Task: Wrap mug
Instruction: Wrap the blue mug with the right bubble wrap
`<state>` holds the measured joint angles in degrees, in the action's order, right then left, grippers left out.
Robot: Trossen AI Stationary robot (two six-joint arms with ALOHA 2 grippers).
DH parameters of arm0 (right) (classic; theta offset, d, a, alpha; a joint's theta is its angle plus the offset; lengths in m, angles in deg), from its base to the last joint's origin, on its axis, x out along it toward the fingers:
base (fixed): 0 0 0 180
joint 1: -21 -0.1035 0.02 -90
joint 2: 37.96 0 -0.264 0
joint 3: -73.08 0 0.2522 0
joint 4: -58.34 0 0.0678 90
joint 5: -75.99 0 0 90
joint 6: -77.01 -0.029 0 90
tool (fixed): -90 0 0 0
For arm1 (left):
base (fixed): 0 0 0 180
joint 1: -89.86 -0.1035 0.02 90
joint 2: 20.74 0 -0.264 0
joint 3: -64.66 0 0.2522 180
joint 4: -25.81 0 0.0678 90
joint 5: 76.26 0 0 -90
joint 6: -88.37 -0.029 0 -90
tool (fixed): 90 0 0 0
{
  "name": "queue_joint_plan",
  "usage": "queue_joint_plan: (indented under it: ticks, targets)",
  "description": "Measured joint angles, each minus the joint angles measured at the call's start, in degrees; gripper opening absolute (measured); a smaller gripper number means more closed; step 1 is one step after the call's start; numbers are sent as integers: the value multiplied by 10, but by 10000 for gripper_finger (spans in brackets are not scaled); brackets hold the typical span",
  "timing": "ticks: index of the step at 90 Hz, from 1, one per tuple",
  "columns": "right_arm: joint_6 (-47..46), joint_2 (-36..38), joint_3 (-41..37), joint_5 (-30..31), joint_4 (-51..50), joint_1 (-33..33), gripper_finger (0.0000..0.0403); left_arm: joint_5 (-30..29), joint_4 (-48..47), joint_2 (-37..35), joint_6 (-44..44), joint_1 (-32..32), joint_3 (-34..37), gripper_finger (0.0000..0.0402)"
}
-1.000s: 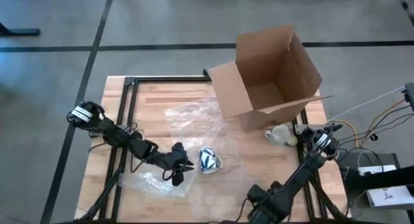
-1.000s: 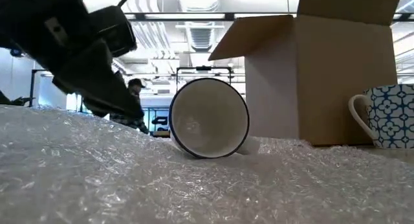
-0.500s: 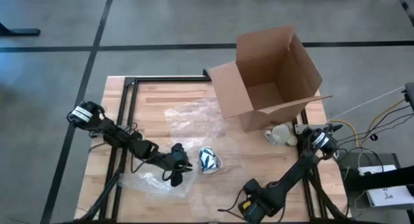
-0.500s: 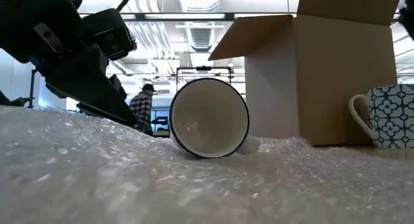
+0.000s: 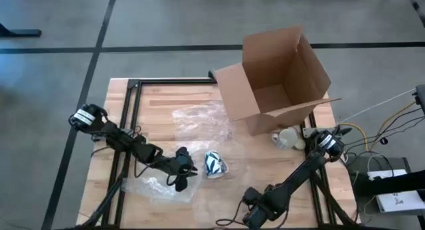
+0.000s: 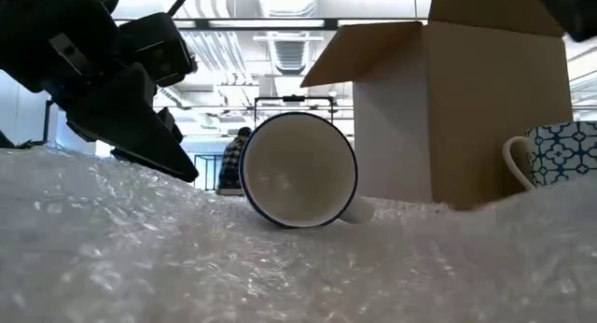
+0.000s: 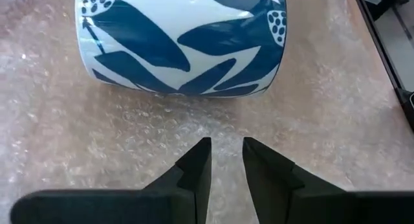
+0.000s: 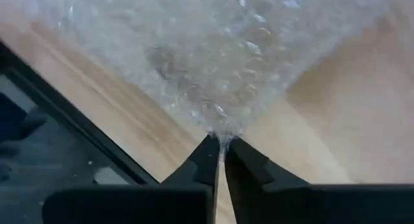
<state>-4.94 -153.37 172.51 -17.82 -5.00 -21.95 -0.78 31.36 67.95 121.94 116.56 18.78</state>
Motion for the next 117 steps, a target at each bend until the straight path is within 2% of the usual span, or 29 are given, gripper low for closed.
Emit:
queue_joint_plan:
  ticks: [16,29,45,65,78,92,103,117]
  targets:
    - [83,0,1,57,22,3,2,-1,2,0,0,-1,0,75]
    - [162,0,1,116,102,10,2,-20,3,0,0,-1,0,75]
    - [237,-2,1,118,178,20,2,-29,3,0,0,-1,0,75]
    - [301,-11,-1,96,188,21,2,-31,4,0,0,-1,0,75]
    - [339,-26,0,111,201,32,2,-58,2,0,-38,-4,0,75]
    - [395,-55,0,115,285,58,2,-99,-17,-1,-57,-11,0,75]
    - [419,-75,10,109,324,69,2,-122,-43,-1,-40,-14,0,75]
    - [426,-82,24,109,320,72,5,-111,-45,-2,-30,-12,-1,75]
